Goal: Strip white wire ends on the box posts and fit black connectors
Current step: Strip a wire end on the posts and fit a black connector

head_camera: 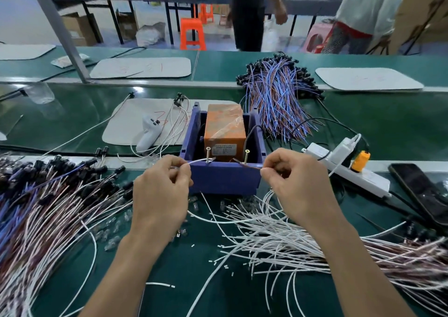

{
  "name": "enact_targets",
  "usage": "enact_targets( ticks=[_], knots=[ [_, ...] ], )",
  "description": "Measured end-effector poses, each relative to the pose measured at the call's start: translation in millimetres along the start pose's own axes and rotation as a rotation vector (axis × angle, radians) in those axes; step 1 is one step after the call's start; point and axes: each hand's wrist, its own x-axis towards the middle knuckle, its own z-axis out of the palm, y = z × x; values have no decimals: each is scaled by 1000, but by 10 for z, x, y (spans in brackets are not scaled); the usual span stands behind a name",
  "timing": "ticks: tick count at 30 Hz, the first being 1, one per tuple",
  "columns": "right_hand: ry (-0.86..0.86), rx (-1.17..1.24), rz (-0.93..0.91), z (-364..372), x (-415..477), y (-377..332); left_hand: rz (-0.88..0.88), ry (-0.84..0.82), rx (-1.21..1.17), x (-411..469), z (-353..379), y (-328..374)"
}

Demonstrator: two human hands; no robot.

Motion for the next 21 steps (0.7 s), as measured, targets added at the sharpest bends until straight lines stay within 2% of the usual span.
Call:
enact_targets(
  ticks=[21],
  knots=[
    [62,-57,-24,101,117,29,1,0,-25,-54,23,7]
  ],
)
